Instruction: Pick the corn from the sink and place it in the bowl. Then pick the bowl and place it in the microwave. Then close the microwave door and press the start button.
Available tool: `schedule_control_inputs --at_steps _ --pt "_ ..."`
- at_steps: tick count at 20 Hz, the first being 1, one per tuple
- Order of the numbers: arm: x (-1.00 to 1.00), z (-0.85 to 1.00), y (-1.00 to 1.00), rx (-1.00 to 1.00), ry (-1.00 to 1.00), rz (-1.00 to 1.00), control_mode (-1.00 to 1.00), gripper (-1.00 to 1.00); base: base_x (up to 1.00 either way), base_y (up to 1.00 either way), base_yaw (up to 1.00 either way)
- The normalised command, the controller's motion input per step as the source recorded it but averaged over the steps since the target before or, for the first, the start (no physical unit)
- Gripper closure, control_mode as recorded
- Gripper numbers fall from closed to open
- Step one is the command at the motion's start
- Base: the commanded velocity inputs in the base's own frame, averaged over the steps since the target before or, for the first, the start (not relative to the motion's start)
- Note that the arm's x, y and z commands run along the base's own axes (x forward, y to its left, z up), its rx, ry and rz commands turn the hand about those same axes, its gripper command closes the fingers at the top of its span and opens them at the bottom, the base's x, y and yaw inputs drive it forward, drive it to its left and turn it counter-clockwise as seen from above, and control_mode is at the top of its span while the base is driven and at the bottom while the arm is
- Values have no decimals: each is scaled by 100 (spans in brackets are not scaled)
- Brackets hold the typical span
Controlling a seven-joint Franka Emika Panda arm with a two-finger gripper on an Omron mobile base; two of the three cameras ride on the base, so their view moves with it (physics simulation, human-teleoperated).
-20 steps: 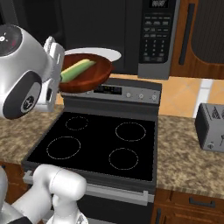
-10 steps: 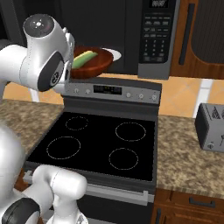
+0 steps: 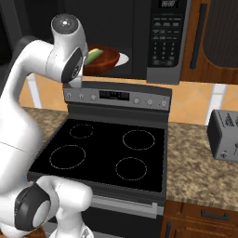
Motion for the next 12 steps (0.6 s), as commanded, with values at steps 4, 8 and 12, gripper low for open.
schedule_control_inputs --at_steps 4,8,12 --pt "88 0 13 0 0 8 -100 100 0 0 0" --pt "80 0 15 0 2 6 -100 100 0 0 0" --pt "65 0 3 0 4 8 -100 100 0 0 0"
